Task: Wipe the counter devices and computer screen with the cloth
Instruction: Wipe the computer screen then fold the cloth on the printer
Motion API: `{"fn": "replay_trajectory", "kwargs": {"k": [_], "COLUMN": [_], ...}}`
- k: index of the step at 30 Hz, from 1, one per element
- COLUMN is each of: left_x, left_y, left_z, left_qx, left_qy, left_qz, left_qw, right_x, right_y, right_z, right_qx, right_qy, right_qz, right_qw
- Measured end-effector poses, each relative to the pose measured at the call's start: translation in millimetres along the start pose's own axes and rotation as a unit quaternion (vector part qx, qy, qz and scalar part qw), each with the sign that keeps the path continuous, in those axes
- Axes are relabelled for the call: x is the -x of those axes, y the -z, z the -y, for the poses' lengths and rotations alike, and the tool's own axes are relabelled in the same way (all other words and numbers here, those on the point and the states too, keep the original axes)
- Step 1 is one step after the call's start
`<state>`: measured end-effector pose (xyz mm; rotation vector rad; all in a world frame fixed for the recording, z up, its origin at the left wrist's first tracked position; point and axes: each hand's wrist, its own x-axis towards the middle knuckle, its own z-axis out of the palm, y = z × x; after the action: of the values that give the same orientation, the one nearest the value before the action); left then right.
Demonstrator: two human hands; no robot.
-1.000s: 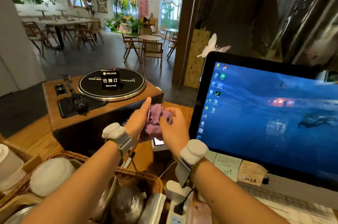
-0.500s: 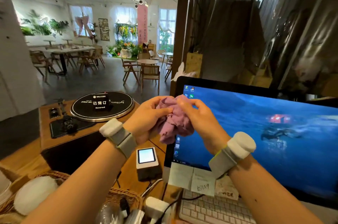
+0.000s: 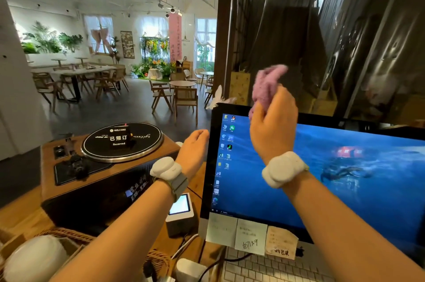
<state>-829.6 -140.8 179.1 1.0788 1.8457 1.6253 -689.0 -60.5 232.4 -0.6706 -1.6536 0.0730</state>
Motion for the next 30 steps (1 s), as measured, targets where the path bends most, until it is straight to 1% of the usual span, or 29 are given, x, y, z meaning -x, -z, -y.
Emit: {"fn": "replay_trajectory", "kwargs": {"k": [1,3,4,6,9,11,14,18,20,22,24,27,29,30], "left_x": [0,-1,-3,-5,-7,-9,-15,-21,-21,-23,-25,-29,-28,-27], "left_y": [-1,-3,-3,0,6,10,10,8,8,11,14,16,16,17], "left_z": [2,4,5,7,14,18,24,33,36,38,39,41,44,45], "left_qx": [0.015,0.070,0.105,0.154,0.158,0.154,0.156,0.119,0.140,0.169,0.190,0.241,0.296,0.314], "left_qy": [0.010,0.030,0.045,0.066,0.062,0.065,0.066,0.047,0.059,0.077,0.099,0.142,0.150,0.150], "left_qz": [0.011,0.024,0.030,0.038,0.070,0.078,0.071,0.045,0.050,0.059,0.077,0.083,0.073,0.082], "left_qw": [1.000,0.997,0.993,0.985,0.983,0.983,0.983,0.991,0.987,0.981,0.974,0.956,0.941,0.934], "right_x": [2,13,19,27,25,22,27,41,40,37,42,70,96,109], "right_y": [-11,-33,-41,-50,-49,-50,-55,-68,-73,-76,-78,-77,-73,-70], "right_z": [-4,-13,-17,-21,-27,-27,-30,-34,-31,-26,-23,-30,-42,-48], "right_qx": [0.060,0.175,0.215,0.259,0.270,0.298,0.329,0.328,0.326,0.317,0.309,0.299,0.299,0.300], "right_qy": [0.051,0.128,0.155,0.175,0.174,0.188,0.212,0.234,0.228,0.206,0.194,0.219,0.241,0.252], "right_qz": [0.048,0.157,0.197,0.239,0.257,0.259,0.261,0.269,0.254,0.232,0.227,0.251,0.274,0.282], "right_qw": [0.996,0.964,0.944,0.919,0.911,0.899,0.882,0.875,0.882,0.896,0.903,0.894,0.882,0.876]}}
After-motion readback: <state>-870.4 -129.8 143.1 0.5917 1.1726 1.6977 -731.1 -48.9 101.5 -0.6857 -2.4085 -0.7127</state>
